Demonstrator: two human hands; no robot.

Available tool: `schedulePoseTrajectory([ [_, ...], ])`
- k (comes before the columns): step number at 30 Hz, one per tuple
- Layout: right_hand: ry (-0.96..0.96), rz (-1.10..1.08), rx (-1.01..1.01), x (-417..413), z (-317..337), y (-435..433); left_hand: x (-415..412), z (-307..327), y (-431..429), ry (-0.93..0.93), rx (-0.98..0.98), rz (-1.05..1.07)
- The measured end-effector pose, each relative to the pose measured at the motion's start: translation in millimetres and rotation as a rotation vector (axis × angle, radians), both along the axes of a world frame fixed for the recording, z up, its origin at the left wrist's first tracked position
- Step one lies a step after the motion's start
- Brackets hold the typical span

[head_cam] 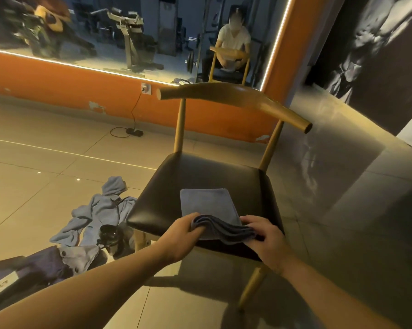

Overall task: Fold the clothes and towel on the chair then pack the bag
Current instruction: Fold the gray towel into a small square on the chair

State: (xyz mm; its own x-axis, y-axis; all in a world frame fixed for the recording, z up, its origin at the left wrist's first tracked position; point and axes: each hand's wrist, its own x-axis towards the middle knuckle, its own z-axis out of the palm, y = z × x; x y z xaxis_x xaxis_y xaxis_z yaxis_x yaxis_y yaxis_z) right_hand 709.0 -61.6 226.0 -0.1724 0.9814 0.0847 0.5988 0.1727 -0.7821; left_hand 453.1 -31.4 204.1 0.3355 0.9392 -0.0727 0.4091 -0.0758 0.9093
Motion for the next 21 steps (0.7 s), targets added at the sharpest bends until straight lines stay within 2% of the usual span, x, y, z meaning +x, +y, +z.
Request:
schedulePoseTrajectory([
  [3,0.23,-0.062,-0.085,-10.6,14.9,25.5,-3.4,6.6,20.1,-0.119,0.013,0.107],
  [5,0.257,-0.139,-0.121,-19.1,22.3,44.5,-6.2,8.3,38.4,-0.132,0.036,0.188],
  [12,0.138,-0.387,-0.197,-40.0,1.3,131.0,-4.3,7.9,108.0,0.018,0.044,0.346],
  [21,-0.166,-0.599,-0.375,-49.7,-42.8,188.8,2.1,-25.0,144.1,0.365,0.167,0.439],
])
